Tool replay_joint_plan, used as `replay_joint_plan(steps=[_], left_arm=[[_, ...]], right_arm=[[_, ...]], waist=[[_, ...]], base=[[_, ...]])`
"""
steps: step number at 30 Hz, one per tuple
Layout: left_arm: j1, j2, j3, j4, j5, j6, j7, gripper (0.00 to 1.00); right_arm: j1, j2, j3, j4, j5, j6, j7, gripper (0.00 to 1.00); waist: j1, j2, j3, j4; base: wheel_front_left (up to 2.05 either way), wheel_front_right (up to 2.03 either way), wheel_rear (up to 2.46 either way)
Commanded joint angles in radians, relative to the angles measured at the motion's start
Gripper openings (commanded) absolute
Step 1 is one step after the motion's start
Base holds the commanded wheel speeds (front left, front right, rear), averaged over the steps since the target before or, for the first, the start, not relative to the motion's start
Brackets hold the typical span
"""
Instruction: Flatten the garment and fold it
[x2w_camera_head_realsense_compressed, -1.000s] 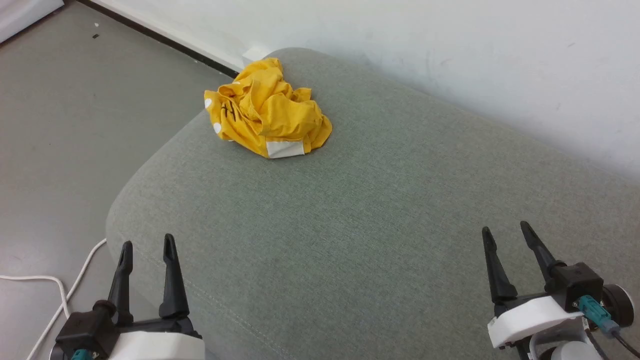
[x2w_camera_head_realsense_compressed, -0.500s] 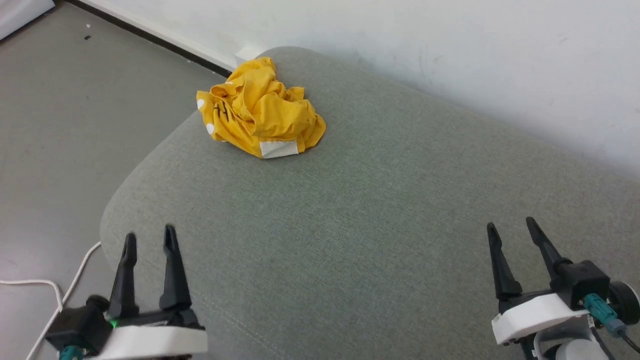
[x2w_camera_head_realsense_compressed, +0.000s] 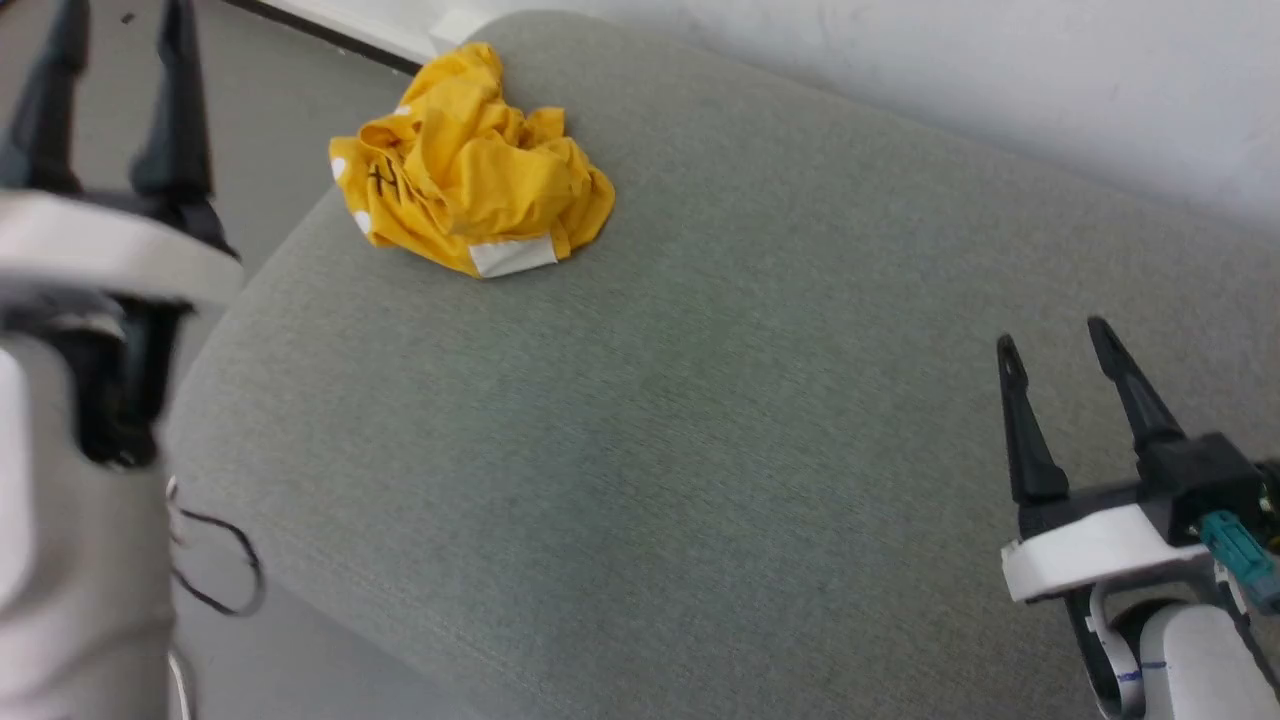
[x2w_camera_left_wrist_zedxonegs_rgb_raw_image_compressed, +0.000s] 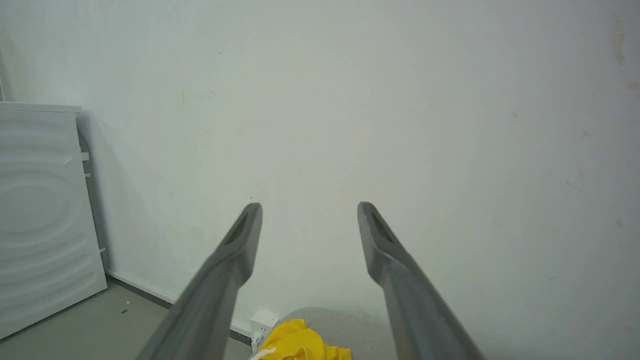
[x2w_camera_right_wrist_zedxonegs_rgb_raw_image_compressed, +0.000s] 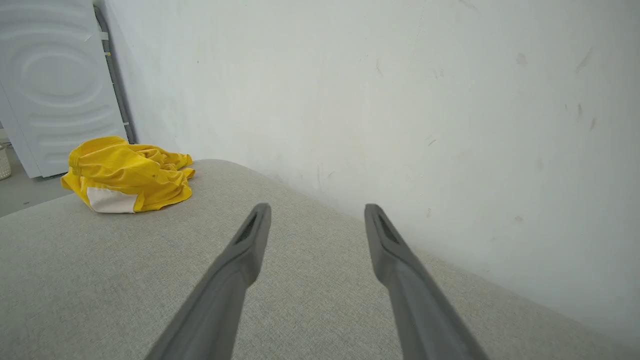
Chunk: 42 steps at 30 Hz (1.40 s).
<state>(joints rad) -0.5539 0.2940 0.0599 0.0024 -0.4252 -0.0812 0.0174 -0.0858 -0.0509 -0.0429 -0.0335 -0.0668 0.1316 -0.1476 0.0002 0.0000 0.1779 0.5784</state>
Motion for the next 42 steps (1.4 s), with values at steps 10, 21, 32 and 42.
replay_joint_plan(steps=[10, 21, 32, 42], left_arm=[[-0.324, 0.175, -0.057, 0.420, -0.049, -0.045, 0.107, 1.00], [-0.429, 0.271, -0.232, 0.672, -0.322, -0.049, 0.413, 1.00], [-0.440, 0.247, -0.229, 0.889, -0.454, -0.022, 0.654, 1.00], [-0.446, 0.250, -0.230, 0.926, -0.485, -0.041, 0.643, 0.00]], right_arm=[[-0.071, 0.001, 0.041, -0.170, -0.086, -0.001, 0.089, 1.00], [-0.086, 0.001, 0.085, -0.308, -0.150, -0.001, 0.175, 1.00], [-0.079, 0.001, 0.095, -0.383, -0.182, -0.001, 0.225, 1.00], [-0.082, 0.001, 0.093, -0.378, -0.174, -0.001, 0.227, 1.00]], waist=[[-0.0002, 0.0000, 0.243, -0.158], [-0.0002, 0.0000, 0.374, -0.246], [-0.0002, 0.0000, 0.442, -0.276], [-0.0002, 0.0000, 0.420, -0.263]], base=[[0.00, 0.00, 0.00], [0.00, 0.00, 0.00], [0.00, 0.00, 0.00], [0.00, 0.00, 0.00]])
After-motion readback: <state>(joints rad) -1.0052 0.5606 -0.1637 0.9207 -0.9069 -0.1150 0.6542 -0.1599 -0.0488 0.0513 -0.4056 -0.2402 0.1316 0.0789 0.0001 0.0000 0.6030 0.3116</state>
